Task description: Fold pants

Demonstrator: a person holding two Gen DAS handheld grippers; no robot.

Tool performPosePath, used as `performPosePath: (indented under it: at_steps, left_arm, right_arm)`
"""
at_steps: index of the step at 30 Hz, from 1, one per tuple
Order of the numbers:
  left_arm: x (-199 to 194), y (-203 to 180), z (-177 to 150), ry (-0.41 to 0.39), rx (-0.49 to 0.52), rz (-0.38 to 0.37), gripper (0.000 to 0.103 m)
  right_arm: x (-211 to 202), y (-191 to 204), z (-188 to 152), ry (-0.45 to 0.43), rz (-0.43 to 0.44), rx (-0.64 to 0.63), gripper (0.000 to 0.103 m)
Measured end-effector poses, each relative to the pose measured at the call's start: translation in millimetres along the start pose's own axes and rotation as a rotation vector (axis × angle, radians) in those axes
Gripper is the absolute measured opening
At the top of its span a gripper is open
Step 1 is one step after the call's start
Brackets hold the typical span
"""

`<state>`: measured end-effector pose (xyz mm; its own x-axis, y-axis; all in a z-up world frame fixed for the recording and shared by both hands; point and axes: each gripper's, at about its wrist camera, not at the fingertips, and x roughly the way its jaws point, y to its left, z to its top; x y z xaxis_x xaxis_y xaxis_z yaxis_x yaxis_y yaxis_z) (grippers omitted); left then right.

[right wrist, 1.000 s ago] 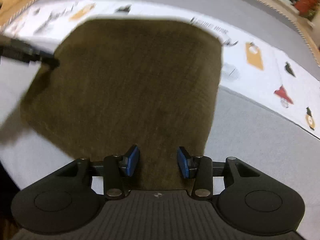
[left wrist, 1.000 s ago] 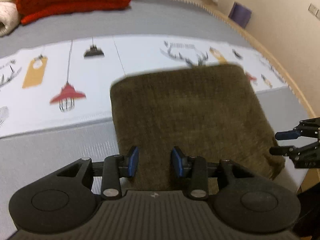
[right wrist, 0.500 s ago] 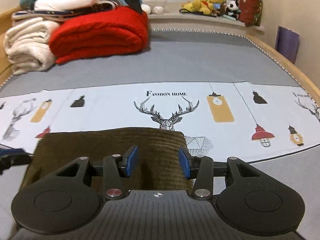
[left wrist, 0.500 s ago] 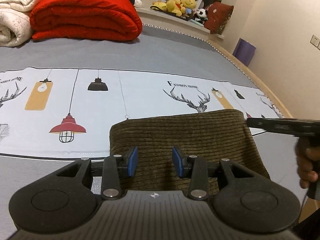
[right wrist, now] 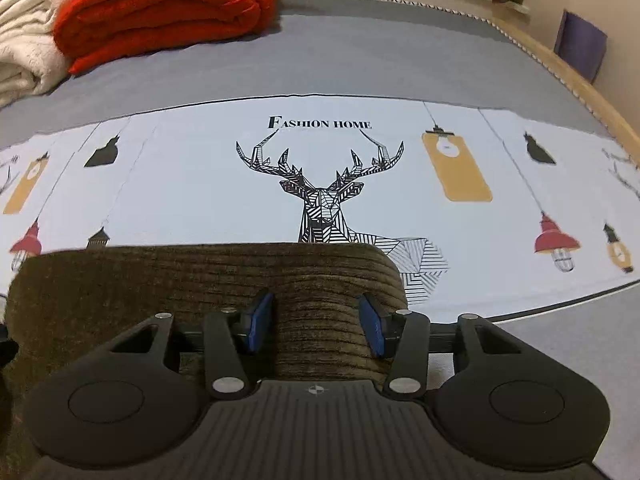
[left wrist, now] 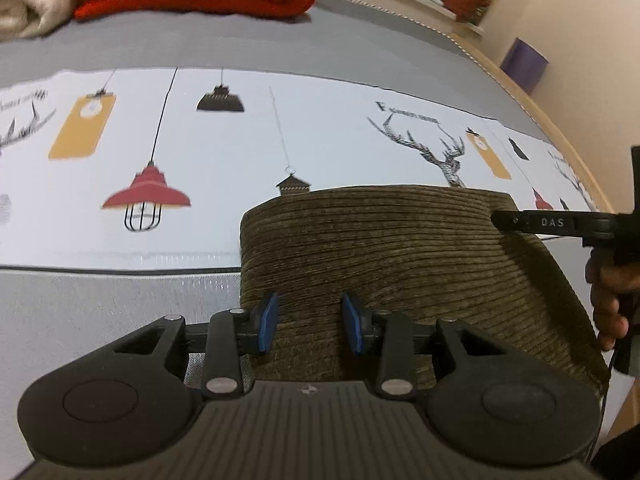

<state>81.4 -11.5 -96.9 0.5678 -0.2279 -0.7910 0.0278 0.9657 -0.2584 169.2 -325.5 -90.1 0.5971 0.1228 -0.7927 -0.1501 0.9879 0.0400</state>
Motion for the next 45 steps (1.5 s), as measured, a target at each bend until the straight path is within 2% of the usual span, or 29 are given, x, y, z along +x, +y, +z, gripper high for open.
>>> performPosePath:
  at_steps: [6, 9, 14, 17, 20, 22, 23, 24, 25, 26, 27, 29, 31, 33, 35, 37, 39, 40, 41, 43, 45]
  left_arm:
    - [-2.8, 8.2, 0.5, -0.008, -0.069, -0.022, 0.041]
    - [-17.1, 6.9, 4.4, -0.058, -0.091, -0.023, 0.041]
    - [-45.6, -5.9, 8.3, -0.177, -0.037, -0.051, 0.041]
    - [-59.1, -16.2, 7.7, -0.21, 0.007, -0.086, 0.041]
    - [-69.5, -28.7, 2.8, -0.225, 0.079, -0.117, 0.041]
    - [-70.1, -37.8, -3.6, -0.206, 0.143, -0.127, 0.041]
    - [-64.7, -43.1, -8.2, -0.166, 0.185, -0.116, 0.041]
    - [-54.2, -47.2, -13.0, -0.104, 0.224, -0.088, 0.041]
    - [-35.4, -51.7, -20.8, 0.003, 0.274, -0.018, 0.041]
    - [-26.0, -53.0, -29.4, 0.042, 0.314, 0.027, 0.051]
    - [-26.1, -55.5, -32.1, 0.029, 0.333, 0.044, 0.053]
    - [-36.9, -57.0, -28.0, -0.001, 0.292, 0.036, 0.051]
    - [-52.8, -56.1, -27.8, -0.042, 0.264, 0.01, 0.05]
    - [-64.6, -57.0, -29.6, -0.076, 0.277, -0.015, 0.05]
    - [-59.8, -57.4, -34.5, -0.036, 0.303, 0.002, 0.05]
    - [-48.0, -54.9, -43.7, 0.063, 0.327, 0.042, 0.052]
    - [-56.0, -60.2, -46.1, 0.016, 0.368, 0.064, 0.052]
    - [-66.7, -65.4, -47.5, -0.043, 0.392, 0.073, 0.052]
    - [-76.5, -68.6, -48.7, -0.095, 0.398, 0.077, 0.057]
    - [-99.4, -73.4, -51.1, -0.18, 0.347, 0.065, 0.078]
    - [-119.4, -78.7, -52.2, -0.233, 0.295, 0.065, 0.083]
  right_arm:
    - [-8.0, 4.7, -4.2, -0.025, -0.024, 0.022, 0.05]
    - [-32.5, 2.5, -6.4, -0.061, -0.018, 0.043, 0.05]
    - [-88.6, 2.1, -14.4, -0.116, 0.029, 0.034, 0.054]
    - [-113.8, 2.7, -33.1, -0.082, 0.078, 0.037, 0.062]
    - [-126.8, 8.6, -60.6, -0.022, 0.093, 0.008, 0.062]
    - [-127.2, 13.1, -75.7, 0.026, 0.09, -0.011, 0.062]
    - [-124.7, 14.9, -82.0, 0.046, 0.085, -0.019, 0.062]
    - [-118.7, 17.4, -87.9, 0.077, 0.072, -0.035, 0.063]
    - [-110.0, 19.4, -93.5, 0.118, 0.053, -0.059, 0.063]
    - [-99.0, 20.6, -100.1, 0.17, 0.026, -0.088, 0.063]
    - [-89.7, 21.1, -105.4, 0.209, 0.004, -0.115, 0.063]
    - [-86.3, 20.0, -108.4, 0.214, 0.008, -0.112, 0.063]
    - [-97.1, 17.2, -104.4, 0.168, 0.013, -0.077, 0.063]
    - [-108.6, 12.3, -102.3, 0.123, 0.025, -0.041, 0.063]
    - [-107.4, 9.9, -103.0, 0.133, -0.001, -0.041, 0.064]
    - [-95.0, 7.9, -110.4, 0.202, -0.06, -0.058, 0.067]
    - [-90.7, 6.2, -115.4, 0.23, -0.081, -0.051, 0.071]
    - [-94.6, 5.3, -114.3, 0.225, -0.076, -0.028, 0.071]
    - [-101.4, 4.4, -112.3, 0.209, -0.068, 0.0, 0.071]
    - [-122.8, 3.4, -109.2, 0.146, -0.038, 0.045, 0.071]
    - [-153.2, 5.7, -107.4, 0.042, -0.018, 0.064, 0.072]
